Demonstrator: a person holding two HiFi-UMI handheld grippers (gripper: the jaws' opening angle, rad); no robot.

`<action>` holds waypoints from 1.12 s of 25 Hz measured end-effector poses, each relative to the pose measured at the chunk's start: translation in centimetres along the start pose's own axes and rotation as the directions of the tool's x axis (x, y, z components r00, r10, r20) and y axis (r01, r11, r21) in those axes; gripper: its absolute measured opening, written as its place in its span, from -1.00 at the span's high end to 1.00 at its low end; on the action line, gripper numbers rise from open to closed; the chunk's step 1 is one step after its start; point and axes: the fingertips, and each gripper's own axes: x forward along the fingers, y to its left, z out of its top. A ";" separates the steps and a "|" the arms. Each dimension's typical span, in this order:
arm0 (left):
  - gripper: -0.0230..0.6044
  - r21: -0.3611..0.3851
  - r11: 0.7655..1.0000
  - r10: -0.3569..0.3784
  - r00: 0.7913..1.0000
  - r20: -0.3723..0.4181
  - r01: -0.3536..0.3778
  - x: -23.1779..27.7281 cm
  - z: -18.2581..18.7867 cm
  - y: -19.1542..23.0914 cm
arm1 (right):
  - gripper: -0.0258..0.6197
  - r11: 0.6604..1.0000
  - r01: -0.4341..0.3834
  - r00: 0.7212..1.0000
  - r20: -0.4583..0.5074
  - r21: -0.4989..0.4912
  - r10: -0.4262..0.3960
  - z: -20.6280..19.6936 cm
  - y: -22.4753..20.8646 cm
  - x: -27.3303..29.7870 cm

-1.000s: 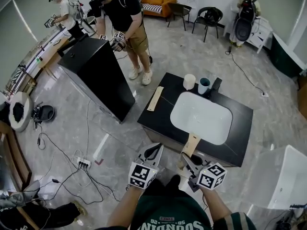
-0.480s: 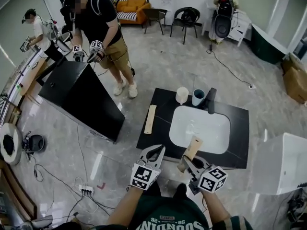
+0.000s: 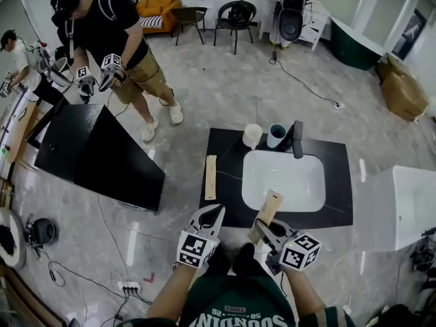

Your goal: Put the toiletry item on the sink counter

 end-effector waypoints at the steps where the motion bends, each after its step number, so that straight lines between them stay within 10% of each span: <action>1: 0.89 -0.008 1.000 -0.004 1.000 0.003 0.004 0.1 0.1 0.4 | 0.77 1.000 0.004 1.000 -0.001 0.002 -0.004 0.2 0.0 0.3; 28: 0.89 -0.040 0.998 0.043 0.998 -0.038 -0.045 5.5 -0.3 5.9 | 0.77 0.995 -0.071 0.992 -0.095 0.071 0.078 2.0 -4.7 8.8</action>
